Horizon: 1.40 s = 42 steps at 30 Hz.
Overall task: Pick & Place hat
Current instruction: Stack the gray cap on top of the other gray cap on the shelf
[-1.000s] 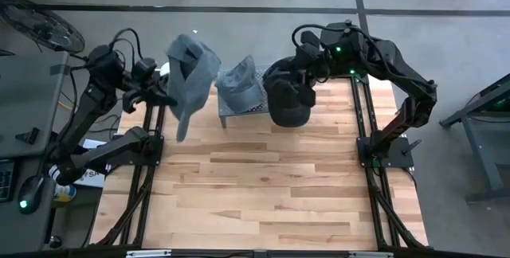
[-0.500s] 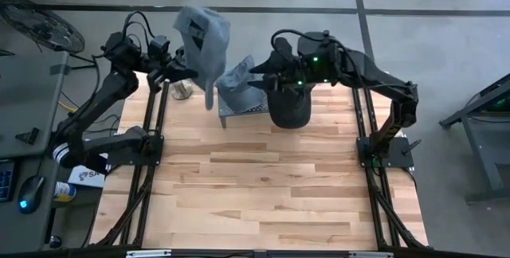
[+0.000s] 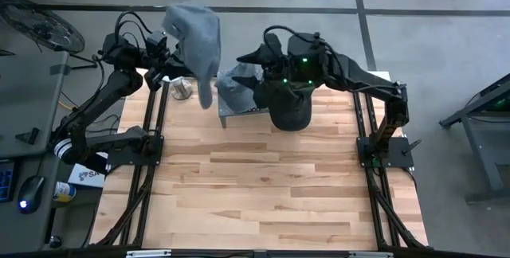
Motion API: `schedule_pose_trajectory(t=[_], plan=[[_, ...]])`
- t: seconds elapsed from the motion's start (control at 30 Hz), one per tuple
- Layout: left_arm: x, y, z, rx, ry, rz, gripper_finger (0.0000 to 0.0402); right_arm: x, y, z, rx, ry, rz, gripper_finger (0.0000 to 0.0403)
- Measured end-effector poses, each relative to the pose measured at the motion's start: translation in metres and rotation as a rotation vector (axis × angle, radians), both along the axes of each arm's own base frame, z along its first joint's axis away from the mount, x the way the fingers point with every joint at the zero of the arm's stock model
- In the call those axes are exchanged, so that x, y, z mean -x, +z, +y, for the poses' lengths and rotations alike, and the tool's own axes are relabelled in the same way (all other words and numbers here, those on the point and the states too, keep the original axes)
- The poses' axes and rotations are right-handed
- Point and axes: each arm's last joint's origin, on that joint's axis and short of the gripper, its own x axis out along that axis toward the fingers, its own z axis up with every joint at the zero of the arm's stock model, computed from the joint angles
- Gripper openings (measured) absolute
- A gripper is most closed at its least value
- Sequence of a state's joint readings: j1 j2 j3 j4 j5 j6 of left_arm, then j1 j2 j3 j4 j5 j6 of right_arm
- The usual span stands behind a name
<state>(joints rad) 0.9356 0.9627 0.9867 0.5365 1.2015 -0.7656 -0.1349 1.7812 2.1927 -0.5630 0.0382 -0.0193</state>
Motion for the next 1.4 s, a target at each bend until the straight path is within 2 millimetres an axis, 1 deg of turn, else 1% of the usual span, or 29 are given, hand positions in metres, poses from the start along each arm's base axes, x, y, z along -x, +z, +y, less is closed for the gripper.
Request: schedule_pose_trajectory(t=[0.13, 0.2, 0.3, 0.37, 0.43, 0.53, 0.6, 0.8, 0.93, 1.07, 1.23, 1.4], plan=[[0.0, -0.001, -0.001, -0.02, -0.067, 0.036, 0.0005, 0.003, 0.013, -0.004, 0.045, 0.042, -0.11, 0.0261], [0.0, -0.002, -0.002, -0.034, -0.098, 0.05, 0.0005, 0.004, 0.019, -0.008, 0.056, 0.102, -0.162, 0.0261], [0.0, -0.003, -0.004, -0.029, -0.148, 0.08, 0.0005, 0.006, 0.022, -0.014, 0.071, 0.175, -0.198, 0.0261], [-0.002, -0.003, -0.007, -0.021, -0.184, 0.093, 0.0005, 0.007, 0.023, -0.019, 0.077, 0.171, -0.207, 0.0261], [-0.005, -0.002, -0.011, -0.026, -0.213, 0.09, 0.0005, 0.008, 0.026, -0.024, 0.08, 0.184, -0.24, 0.0261], [-0.009, -0.002, -0.016, -0.036, -0.247, 0.083, 0.0005, 0.011, 0.033, -0.029, 0.069, 0.262, -0.307, 0.0261], [-0.012, -0.002, -0.018, -0.038, -0.257, 0.077, 0.0005, 0.011, 0.035, -0.032, 0.059, 0.284, -0.332, 0.0261], [-0.02, -0.005, -0.016, -0.022, -0.242, 0.06, 0.0005, 0.004, 0.029, -0.032, 0.014, 0.404, -0.327, 0.0261], [-0.024, -0.007, -0.014, -0.012, -0.238, 0.062, 0.0005, 0.005, 0.033, -0.029, 0.043, 0.411, -0.355, 0.0261], [-0.031, -0.009, -0.016, -0.008, -0.264, 0.061, 0.0005, 0.006, 0.036, -0.03, 0.052, 0.412, -0.388, 0.0261], [-0.04, -0.013, -0.015, 0.014, -0.276, 0.071, 0.0005, 0.002, 0.034, -0.029, 0.048, 0.456, -0.389, 0.0261], [-0.047, -0.017, -0.014, 0.028, -0.279, 0.074, 0.0005, -0.001, 0.033, -0.024, 0.053, 0.476, -0.402, 0.0261]])
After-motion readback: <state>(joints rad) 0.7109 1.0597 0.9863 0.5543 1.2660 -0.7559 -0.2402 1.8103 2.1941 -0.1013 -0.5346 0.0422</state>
